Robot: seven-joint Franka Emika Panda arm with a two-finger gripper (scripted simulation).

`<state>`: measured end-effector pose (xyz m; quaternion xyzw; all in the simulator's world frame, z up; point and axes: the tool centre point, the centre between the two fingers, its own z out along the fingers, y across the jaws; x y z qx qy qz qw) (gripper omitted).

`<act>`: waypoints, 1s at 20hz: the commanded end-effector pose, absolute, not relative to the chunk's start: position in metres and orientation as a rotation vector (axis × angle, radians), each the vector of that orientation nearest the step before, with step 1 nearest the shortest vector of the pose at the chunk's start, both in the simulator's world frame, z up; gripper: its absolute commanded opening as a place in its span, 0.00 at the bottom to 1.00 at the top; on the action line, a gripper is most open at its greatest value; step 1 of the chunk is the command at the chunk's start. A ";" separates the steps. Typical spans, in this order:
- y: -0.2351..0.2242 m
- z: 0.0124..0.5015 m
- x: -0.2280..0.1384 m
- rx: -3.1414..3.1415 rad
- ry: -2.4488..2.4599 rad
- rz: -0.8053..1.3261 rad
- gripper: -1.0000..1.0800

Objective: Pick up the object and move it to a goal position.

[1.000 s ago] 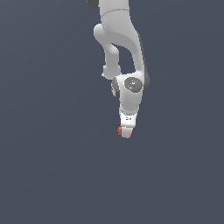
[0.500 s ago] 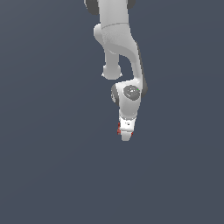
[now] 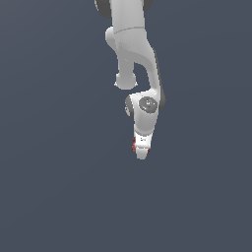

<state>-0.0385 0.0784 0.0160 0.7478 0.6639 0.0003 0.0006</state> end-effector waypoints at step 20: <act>0.047 0.101 -0.030 2.346 2.088 0.000 0.00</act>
